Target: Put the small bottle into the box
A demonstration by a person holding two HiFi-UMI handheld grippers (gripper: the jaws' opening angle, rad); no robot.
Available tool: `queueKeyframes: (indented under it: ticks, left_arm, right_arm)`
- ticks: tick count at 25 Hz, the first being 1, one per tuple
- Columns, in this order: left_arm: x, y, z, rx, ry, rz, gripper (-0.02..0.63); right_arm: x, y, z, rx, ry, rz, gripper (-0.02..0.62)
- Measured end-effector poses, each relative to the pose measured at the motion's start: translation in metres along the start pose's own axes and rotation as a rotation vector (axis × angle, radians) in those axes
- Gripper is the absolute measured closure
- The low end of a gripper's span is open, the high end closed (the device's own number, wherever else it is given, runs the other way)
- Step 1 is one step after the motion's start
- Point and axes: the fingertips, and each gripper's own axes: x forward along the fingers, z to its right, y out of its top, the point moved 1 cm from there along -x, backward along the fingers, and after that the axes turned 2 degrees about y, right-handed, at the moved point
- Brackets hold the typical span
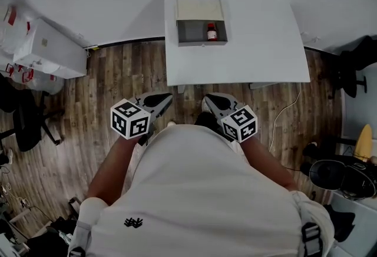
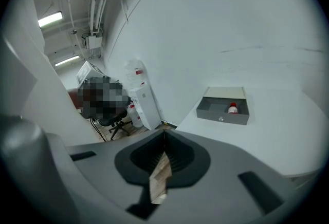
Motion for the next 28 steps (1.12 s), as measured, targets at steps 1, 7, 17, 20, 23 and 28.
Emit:
queueKeyframes:
  ticks: [1, 7, 17, 20, 23, 28]
  left_arm:
    - [-0.004, -0.002, 0.000, 0.003, 0.005, 0.005, 0.600]
    - [-0.019, -0.011, 0.002, 0.002, 0.015, 0.026, 0.600]
    - [-0.027, -0.020, 0.005, 0.040, 0.024, 0.031, 0.600]
    - [-0.031, -0.022, 0.005, 0.035, 0.026, 0.040, 0.600]
    - [-0.034, -0.023, 0.004, 0.034, 0.034, 0.049, 0.600]
    - [-0.038, -0.025, 0.003, 0.035, 0.040, 0.055, 0.600]
  right_arm:
    - [-0.001, -0.002, -0.004, 0.001, -0.001, 0.001, 0.588]
    - [-0.005, -0.010, -0.017, -0.005, -0.012, -0.010, 0.589]
    - [-0.005, -0.014, -0.031, -0.026, -0.017, -0.023, 0.589]
    - [-0.003, -0.013, -0.035, -0.041, -0.009, -0.031, 0.589]
    - [-0.001, -0.010, -0.038, -0.054, -0.001, -0.029, 0.589]
    - [0.000, -0.008, -0.041, -0.064, 0.000, -0.028, 0.589]
